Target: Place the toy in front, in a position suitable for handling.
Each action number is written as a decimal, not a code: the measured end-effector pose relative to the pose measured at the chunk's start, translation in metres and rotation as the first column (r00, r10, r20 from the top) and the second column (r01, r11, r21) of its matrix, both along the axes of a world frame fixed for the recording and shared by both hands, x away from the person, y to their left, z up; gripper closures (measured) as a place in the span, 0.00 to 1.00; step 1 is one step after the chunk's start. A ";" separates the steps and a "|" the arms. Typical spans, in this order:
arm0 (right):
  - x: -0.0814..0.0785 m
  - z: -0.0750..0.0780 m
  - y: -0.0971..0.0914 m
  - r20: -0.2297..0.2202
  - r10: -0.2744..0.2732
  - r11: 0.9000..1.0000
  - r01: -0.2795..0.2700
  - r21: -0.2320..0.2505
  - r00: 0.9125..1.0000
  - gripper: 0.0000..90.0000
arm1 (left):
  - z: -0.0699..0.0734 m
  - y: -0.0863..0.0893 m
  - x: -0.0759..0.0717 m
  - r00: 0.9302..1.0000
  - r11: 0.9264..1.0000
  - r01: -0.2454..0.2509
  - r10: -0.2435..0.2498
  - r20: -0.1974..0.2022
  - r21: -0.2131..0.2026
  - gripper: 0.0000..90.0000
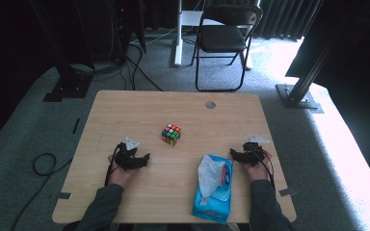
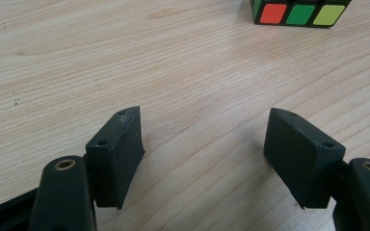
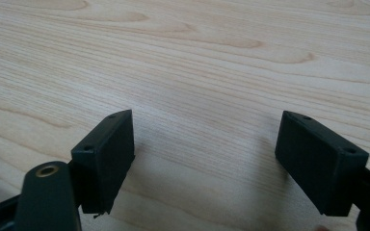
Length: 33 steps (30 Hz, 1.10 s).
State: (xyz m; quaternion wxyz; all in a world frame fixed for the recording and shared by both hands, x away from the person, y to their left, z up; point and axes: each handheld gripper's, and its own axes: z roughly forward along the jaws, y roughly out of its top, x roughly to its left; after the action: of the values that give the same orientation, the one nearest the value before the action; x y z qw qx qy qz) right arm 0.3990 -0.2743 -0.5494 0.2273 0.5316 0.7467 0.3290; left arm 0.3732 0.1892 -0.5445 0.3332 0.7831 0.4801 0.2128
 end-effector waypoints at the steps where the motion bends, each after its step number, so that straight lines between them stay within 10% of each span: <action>1: 0.000 0.000 0.000 0.000 0.000 1.000 0.000 0.000 1.000 0.24 | 0.000 0.000 0.000 1.000 1.000 -0.001 0.001 0.000 -0.001 0.33; 33: 0.000 0.000 0.001 -0.002 0.008 1.000 -0.008 0.000 1.000 0.22 | 0.011 -0.004 0.006 0.999 1.000 -0.020 0.019 -0.048 -0.018 0.36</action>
State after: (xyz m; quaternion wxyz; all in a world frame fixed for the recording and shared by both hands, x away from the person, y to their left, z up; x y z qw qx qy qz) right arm 0.3990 -0.2738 -0.5495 0.2251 0.5290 0.7490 0.3293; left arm 0.3796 0.1856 -0.5336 0.3267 0.7800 0.4976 0.1929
